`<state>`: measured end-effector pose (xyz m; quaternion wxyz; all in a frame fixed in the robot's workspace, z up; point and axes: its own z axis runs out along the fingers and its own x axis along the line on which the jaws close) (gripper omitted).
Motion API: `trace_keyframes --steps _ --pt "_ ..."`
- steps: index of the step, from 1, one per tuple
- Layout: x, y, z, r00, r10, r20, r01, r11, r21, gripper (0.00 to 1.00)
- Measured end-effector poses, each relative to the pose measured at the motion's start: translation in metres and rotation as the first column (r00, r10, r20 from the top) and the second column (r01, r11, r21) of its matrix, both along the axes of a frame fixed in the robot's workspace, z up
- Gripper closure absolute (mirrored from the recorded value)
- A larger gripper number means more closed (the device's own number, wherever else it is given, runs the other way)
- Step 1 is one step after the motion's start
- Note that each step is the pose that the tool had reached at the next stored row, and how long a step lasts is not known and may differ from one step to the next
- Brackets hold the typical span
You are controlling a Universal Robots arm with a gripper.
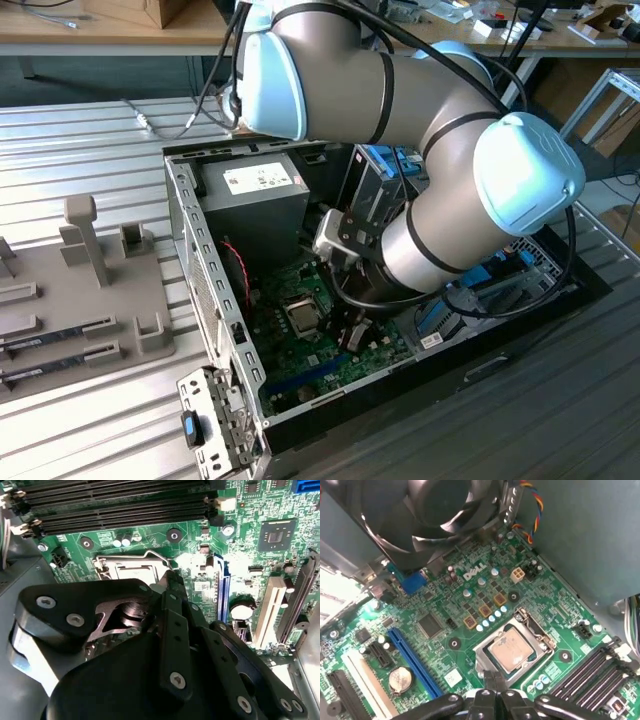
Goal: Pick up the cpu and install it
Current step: 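Install the first cpu locking lever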
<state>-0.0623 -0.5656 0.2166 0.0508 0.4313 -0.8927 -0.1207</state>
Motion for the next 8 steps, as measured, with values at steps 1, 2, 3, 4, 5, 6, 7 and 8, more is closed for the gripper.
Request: trace_keyframes --steps 1,2,3,4,5,6,7,8 --pt "0.0001 0.0 0.0 1.0 0.0 0.0 0.0 1.0 -0.0073 0.89" --pt "0.0 -0.0001 0.0001 1.0 0.0 0.0001 0.0 0.9999 -0.0138 0.89" --pt "0.0 -0.0001 0.0013 1.0 0.0 0.0003 0.0 0.9997 -0.023 0.89" --pt "0.0 -0.0001 0.002 1.0 0.0 0.0002 0.0 0.9996 -0.028 0.89" --pt "0.0 -0.0001 0.0021 1.0 0.0 0.0003 0.0 0.9995 -0.0306 0.89" --pt "-0.0001 -0.0001 0.0021 1.0 0.0 0.0004 0.0 0.9994 -0.0344 0.89" --pt "-0.001 -0.0001 0.0023 1.0 0.0 0.0006 0.0 0.9994 -0.0356 0.89" --pt "-0.002 -0.0001 0.0023 1.0 0.0 0.0007 0.0 0.9994 -0.0358 0.89"
